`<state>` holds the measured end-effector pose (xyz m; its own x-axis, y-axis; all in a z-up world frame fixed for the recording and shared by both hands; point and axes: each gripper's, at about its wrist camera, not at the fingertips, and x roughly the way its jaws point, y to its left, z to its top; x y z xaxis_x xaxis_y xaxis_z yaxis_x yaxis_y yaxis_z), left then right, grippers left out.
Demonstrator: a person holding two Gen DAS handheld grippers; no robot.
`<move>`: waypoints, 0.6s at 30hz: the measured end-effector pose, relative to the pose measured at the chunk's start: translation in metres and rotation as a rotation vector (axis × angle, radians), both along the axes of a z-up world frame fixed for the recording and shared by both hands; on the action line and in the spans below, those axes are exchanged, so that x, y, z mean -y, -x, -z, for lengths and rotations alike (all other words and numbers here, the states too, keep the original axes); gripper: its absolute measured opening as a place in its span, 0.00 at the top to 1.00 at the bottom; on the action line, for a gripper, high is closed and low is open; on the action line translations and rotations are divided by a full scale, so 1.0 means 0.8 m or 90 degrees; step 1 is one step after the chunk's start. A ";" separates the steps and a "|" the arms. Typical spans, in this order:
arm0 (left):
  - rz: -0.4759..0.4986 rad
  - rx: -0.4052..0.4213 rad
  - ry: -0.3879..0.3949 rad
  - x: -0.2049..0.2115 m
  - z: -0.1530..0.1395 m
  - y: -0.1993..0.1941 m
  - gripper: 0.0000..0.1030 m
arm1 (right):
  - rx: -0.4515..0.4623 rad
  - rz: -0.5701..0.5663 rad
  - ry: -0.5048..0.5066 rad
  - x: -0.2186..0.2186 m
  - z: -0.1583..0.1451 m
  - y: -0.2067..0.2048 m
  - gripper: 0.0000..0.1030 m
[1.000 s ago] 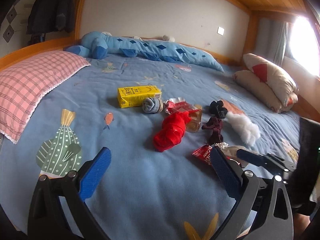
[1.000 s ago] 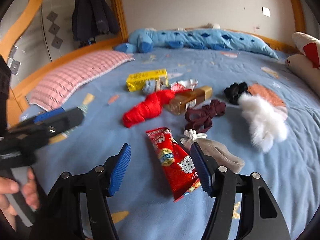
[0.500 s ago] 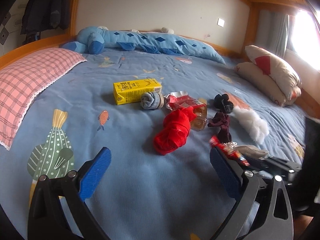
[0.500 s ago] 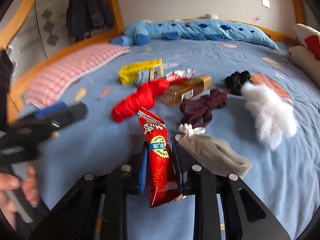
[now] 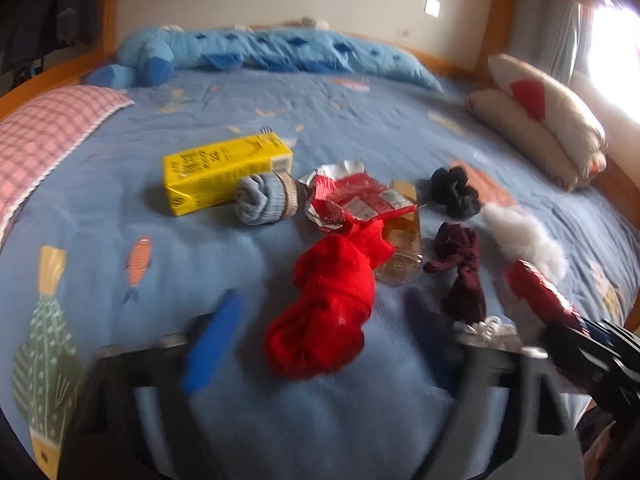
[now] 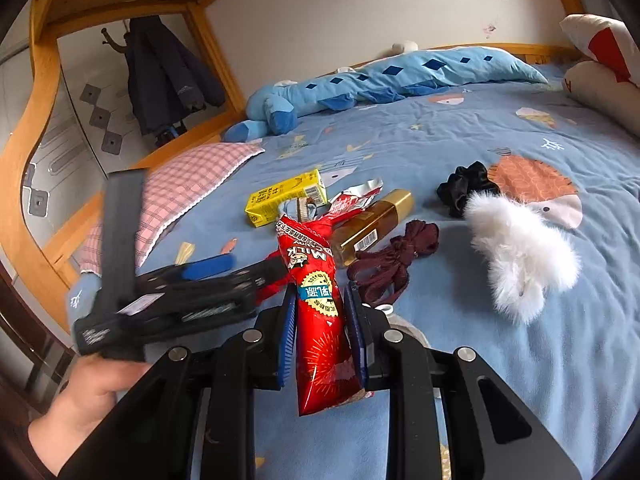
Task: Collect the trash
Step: 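Grasp the red snack bag with the right tool while the left tool grasps the red cloth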
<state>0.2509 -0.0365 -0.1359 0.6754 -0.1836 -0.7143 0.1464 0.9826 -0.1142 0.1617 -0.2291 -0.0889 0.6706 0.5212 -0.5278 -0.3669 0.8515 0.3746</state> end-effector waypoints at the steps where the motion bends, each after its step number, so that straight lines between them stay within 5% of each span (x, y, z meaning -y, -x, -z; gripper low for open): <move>1: 0.005 -0.014 -0.002 0.002 0.004 -0.006 0.47 | -0.002 -0.001 0.000 0.000 0.001 -0.001 0.77; 7: 0.037 -0.022 -0.031 0.023 0.013 -0.007 0.65 | -0.010 0.008 -0.003 0.006 0.005 0.000 0.77; 18: 0.050 0.037 0.035 0.005 -0.037 0.057 0.67 | 0.003 0.019 -0.028 0.021 -0.011 0.028 0.77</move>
<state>0.2052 -0.0408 -0.1065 0.6975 -0.2754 -0.6616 0.2313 0.9603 -0.1559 0.1391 -0.2460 -0.0799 0.6888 0.5235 -0.5015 -0.3442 0.8450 0.4093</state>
